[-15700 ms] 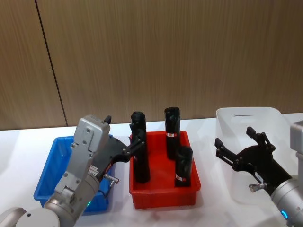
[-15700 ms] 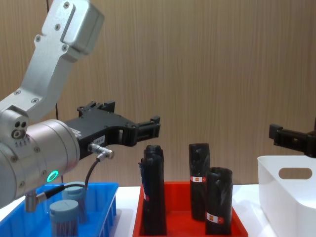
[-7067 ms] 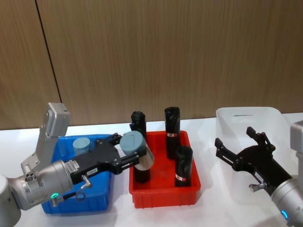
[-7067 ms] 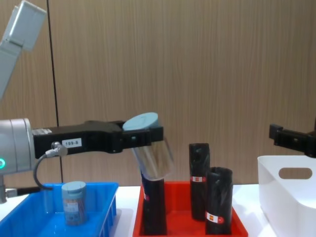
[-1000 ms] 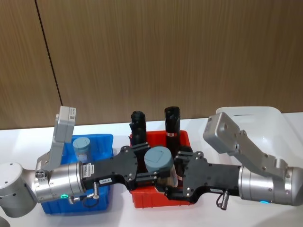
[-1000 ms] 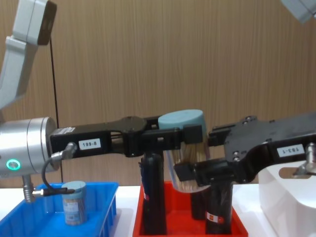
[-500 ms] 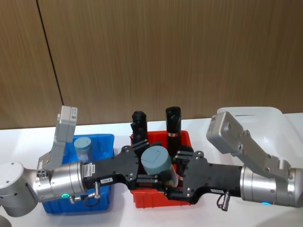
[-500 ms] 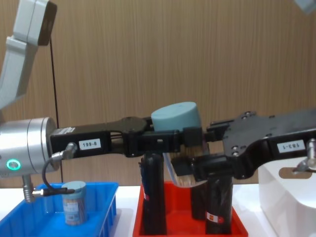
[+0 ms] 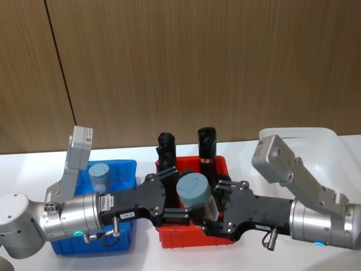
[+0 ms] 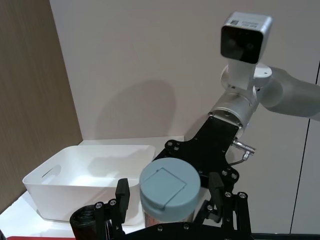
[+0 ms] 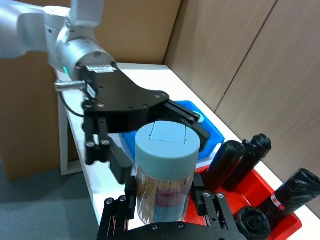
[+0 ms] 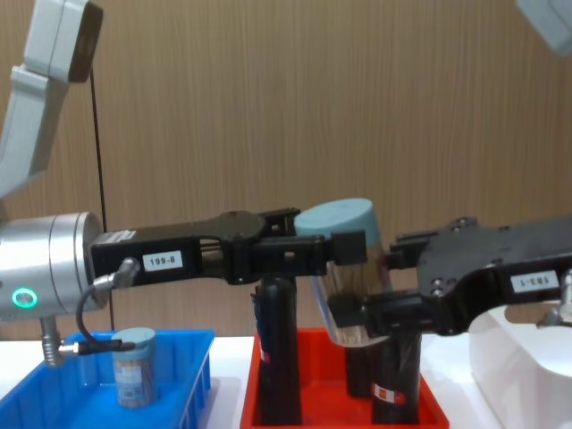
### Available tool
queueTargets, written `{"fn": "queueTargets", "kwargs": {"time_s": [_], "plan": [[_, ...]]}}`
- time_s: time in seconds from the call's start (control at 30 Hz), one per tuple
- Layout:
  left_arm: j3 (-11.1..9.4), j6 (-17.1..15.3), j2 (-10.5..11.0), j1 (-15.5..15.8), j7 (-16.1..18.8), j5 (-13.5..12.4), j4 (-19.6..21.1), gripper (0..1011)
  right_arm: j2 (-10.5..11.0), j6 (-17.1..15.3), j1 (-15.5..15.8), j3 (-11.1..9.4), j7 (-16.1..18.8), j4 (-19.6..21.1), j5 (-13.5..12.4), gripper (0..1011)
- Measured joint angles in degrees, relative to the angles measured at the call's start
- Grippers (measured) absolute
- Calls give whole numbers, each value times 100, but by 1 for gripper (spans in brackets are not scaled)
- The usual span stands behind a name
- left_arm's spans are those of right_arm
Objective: Pick the cotton swabs from the blue box and place them into the white box.
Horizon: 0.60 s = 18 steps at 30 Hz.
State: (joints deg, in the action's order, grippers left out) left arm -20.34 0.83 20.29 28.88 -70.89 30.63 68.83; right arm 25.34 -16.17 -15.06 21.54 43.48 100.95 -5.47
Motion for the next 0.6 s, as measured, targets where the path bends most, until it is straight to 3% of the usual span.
{"fn": "queueTargets", "kwargs": {"time_s": [0.6], "plan": [[0,0,0,0,-3,0,0,1003,-28,225,-97,-30,-283,-639,-188,652]]}}
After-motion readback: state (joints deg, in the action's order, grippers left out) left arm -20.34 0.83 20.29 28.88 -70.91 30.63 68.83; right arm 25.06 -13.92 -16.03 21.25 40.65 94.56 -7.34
